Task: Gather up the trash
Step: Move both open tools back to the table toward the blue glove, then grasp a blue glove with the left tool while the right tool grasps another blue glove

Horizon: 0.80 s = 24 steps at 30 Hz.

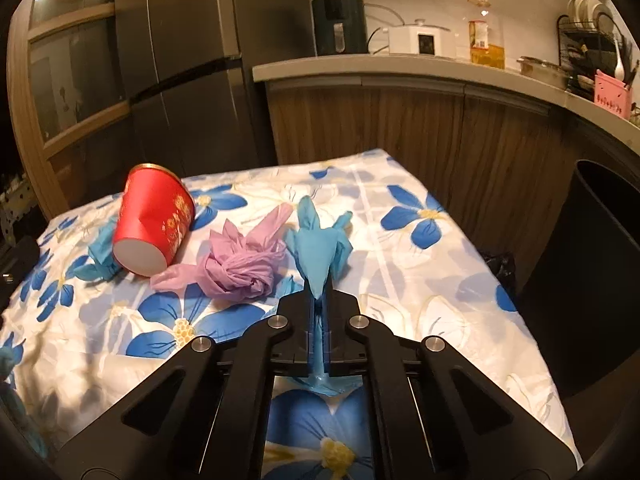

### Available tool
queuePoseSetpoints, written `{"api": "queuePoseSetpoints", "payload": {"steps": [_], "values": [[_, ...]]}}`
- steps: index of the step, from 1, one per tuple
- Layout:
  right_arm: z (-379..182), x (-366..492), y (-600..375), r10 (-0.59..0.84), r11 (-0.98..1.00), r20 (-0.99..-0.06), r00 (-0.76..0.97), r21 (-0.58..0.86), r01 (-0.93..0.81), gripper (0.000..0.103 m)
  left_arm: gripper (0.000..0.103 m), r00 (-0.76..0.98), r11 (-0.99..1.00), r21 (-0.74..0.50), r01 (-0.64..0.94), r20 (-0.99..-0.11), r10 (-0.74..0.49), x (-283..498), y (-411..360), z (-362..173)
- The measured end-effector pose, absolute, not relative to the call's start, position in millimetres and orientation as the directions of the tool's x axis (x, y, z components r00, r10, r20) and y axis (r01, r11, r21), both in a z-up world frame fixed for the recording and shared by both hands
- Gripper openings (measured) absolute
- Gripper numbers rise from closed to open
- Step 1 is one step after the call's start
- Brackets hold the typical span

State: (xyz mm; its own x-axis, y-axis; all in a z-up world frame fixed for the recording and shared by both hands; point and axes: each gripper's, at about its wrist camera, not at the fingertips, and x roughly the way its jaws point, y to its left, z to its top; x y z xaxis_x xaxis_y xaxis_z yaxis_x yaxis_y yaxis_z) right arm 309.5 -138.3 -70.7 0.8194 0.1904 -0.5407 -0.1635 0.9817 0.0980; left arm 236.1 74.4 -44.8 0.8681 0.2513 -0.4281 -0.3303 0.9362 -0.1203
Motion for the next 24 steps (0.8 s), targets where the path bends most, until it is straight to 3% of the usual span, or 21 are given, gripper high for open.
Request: {"api": "queuePoseSetpoints", "payload": {"steps": [12, 16, 18, 20, 24], "values": [[-43.5, 261.9, -156.0, 0.206, 0.978, -0.437, 0.875, 0.121, -0.17, 0.002, 0.096, 0.828, 0.926, -0.126, -0.356, -0.503, 0.25, 286.2, 89.0, -55.5], [-36.4, 254.7, -156.2, 0.222, 0.975, -0.419, 0.88, 0.125, -0.187, 0.002, 0.089, 0.794, 0.925, -0.13, -0.358, -0.563, 0.229, 303.1, 92.7, -66.1], [-33.7, 251.9, -155.7, 0.226, 0.974, -0.411, 0.883, 0.123, -0.192, 0.002, 0.076, 0.77, 0.921, -0.145, -0.363, -0.604, 0.208, 310.5, 97.4, -73.8], [-32.0, 249.6, -155.5, 0.232, 0.972, -0.408, 0.883, 0.123, -0.199, 0.002, 0.071, 0.753, 0.917, -0.162, -0.366, -0.631, 0.189, 315.0, 102.2, -80.0], [-32.6, 245.4, -153.9, 0.24, 0.97, -0.411, 0.879, 0.125, -0.206, 0.002, 0.04, 0.752, 0.915, -0.193, -0.353, -0.641, 0.155, 314.9, 105.9, -84.7]]}}
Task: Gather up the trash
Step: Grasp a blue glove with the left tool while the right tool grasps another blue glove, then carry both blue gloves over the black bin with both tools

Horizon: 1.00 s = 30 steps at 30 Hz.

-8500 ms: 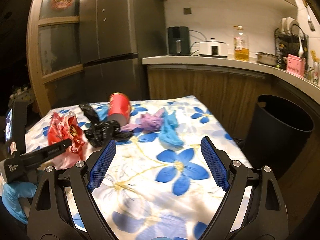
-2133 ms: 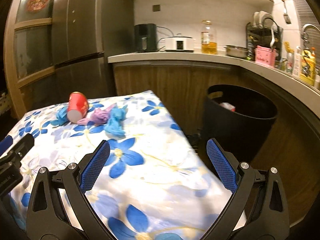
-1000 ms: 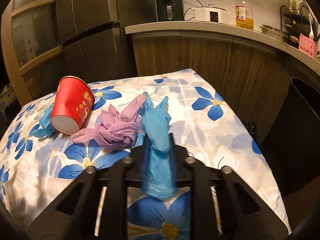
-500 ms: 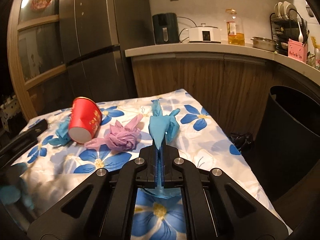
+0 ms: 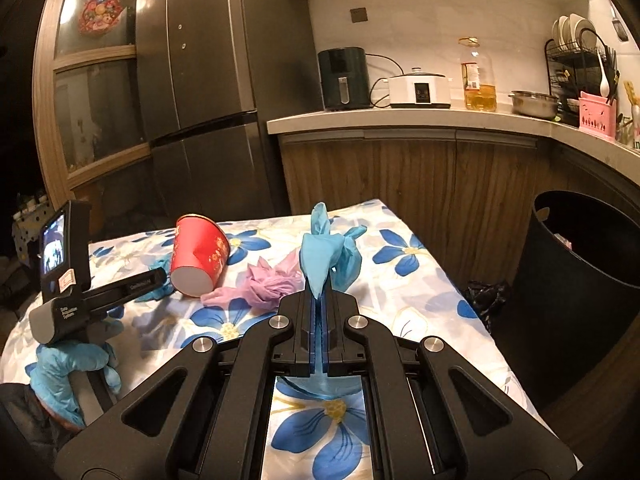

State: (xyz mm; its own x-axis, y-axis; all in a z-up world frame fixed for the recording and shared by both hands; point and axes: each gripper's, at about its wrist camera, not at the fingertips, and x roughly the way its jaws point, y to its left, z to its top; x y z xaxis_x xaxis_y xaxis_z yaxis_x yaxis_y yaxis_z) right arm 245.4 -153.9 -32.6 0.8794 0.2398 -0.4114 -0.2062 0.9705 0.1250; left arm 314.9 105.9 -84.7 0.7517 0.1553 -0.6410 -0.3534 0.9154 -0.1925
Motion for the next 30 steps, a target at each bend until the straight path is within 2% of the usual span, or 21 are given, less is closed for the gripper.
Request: {"api": "queuePoseSetpoints", "payload": {"steps": [3, 6, 13, 20, 30], "values": [[-33.4, 241.5, -155.4, 0.244, 0.969, -0.418, 0.875, 0.129, -0.209, 0.002, 0.018, 0.763, 0.918, -0.205, -0.338, -0.631, 0.14, 312.5, 105.1, -84.2], [-32.0, 236.1, -157.5, 0.245, 0.969, -0.419, 0.874, 0.13, -0.21, 0.002, 0.006, 0.773, 0.911, -0.231, -0.343, -0.62, 0.134, 304.9, 107.4, -82.7], [-25.0, 221.2, -170.1, 0.24, 0.97, -0.4, 0.885, 0.135, -0.202, 0.002, 0.002, 0.803, 0.867, -0.315, -0.386, -0.577, 0.148, 265.6, 118.0, -73.4], [-17.3, 201.3, -187.6, 0.23, 0.971, -0.375, 0.898, 0.143, -0.189, 0.001, 0.002, 0.864, 0.907, -0.269, -0.325, -0.473, 0.17, 215.3, 82.9, -43.3], [-4.7, 172.6, -212.8, 0.208, 0.975, -0.343, 0.916, 0.15, -0.165, 0.001, 0.002, 0.912, 0.955, -0.258, -0.146, -0.408, 0.029, 184.8, 10.9, -15.7]]}}
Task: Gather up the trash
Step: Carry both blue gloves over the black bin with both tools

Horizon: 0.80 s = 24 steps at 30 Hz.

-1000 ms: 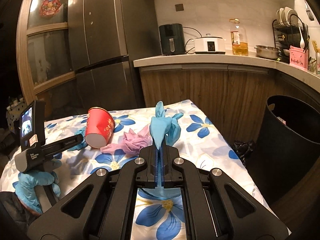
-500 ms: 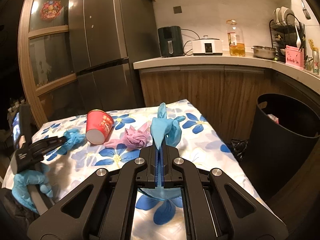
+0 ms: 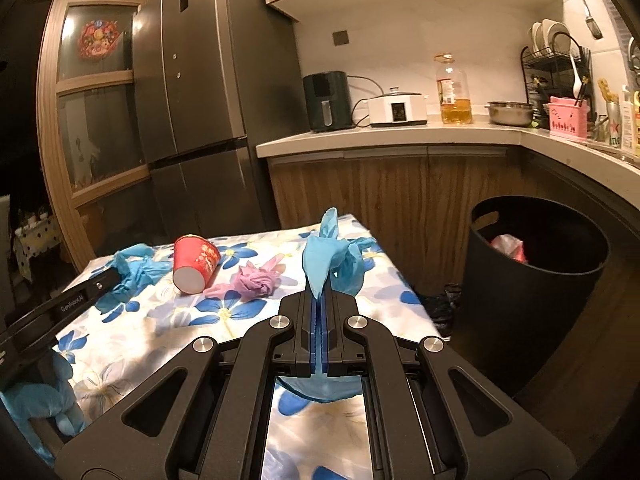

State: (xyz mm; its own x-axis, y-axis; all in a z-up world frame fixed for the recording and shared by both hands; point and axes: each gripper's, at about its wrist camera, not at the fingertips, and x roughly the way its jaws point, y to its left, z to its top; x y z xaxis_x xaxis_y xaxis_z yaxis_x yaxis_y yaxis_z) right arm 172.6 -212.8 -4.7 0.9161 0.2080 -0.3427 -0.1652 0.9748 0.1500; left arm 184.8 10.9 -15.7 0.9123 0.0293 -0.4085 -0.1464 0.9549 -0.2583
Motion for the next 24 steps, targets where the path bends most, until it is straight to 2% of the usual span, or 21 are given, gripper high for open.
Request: {"api": "queuePoseSetpoints", "payload": {"steps": [24], "values": [[17.1, 157.2, -341.5, -0.031, 0.989, -0.305, 0.952, 0.127, 0.073, 0.001, 0.002, 0.887, 0.96, -0.159, 0.232, -0.369, -0.276, 224.0, -183.6, 16.4]]}}
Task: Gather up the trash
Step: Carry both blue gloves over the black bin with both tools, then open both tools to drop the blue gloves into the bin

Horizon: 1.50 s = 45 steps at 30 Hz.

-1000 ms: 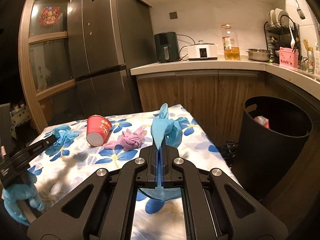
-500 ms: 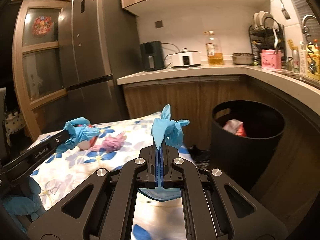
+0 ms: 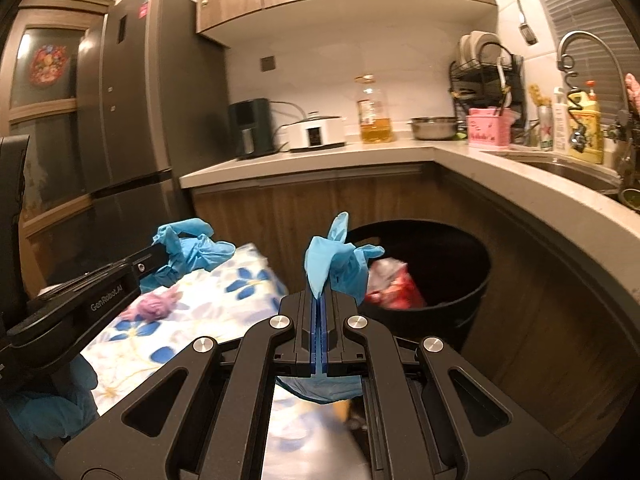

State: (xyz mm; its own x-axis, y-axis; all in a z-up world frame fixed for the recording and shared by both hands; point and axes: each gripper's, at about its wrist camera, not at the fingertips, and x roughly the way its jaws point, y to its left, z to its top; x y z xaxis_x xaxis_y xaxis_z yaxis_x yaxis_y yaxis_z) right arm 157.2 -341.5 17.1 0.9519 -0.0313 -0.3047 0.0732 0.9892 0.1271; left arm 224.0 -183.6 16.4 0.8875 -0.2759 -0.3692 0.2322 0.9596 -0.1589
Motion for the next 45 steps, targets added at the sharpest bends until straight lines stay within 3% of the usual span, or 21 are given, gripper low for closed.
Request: {"api": "queuePoseSetpoints", "payload": {"steps": [11, 32, 35, 37, 40, 41, 45], "values": [[24.5, 181.8, -401.3, -0.127, 0.977, -0.294, 0.947, 0.125, 0.17, 0.001, 0.002, 0.864, 0.938, -0.106, 0.33, -0.365, -0.346, 253.8, -252.3, 21.7], [16.0, 232.3, -442.1, -0.103, 0.976, -0.324, 0.94, 0.149, 0.159, 0.003, 0.003, 0.8, 0.895, -0.096, 0.436, -0.415, -0.434, 304.8, -307.0, -1.6], [12.7, 238.0, -444.2, -0.101, 0.975, -0.339, 0.935, 0.154, 0.161, 0.02, 0.017, 0.805, 0.9, -0.079, 0.429, -0.419, -0.421, 306.5, -308.1, -4.4], [10.8, 238.3, -445.5, -0.106, 0.974, -0.339, 0.935, 0.155, 0.167, 0.043, 0.033, 0.811, 0.908, -0.08, 0.411, -0.422, -0.404, 308.1, -304.8, -6.0], [8.5, 236.4, -446.6, -0.119, 0.971, -0.346, 0.931, 0.155, 0.182, 0.049, 0.049, 0.819, 0.918, -0.098, 0.384, -0.424, -0.387, 310.7, -296.1, -6.7], [7.0, 234.8, -447.1, -0.126, 0.969, -0.352, 0.928, 0.156, 0.19, 0.052, 0.059, 0.827, 0.927, -0.104, 0.36, -0.424, -0.369, 311.3, -289.9, -7.2], [-0.2, 225.9, -445.0, -0.156, 0.965, -0.375, 0.914, 0.137, 0.222, 0.073, 0.08, 0.848, 0.946, -0.108, 0.306, -0.421, -0.322, 304.8, -271.9, -8.1]]}}
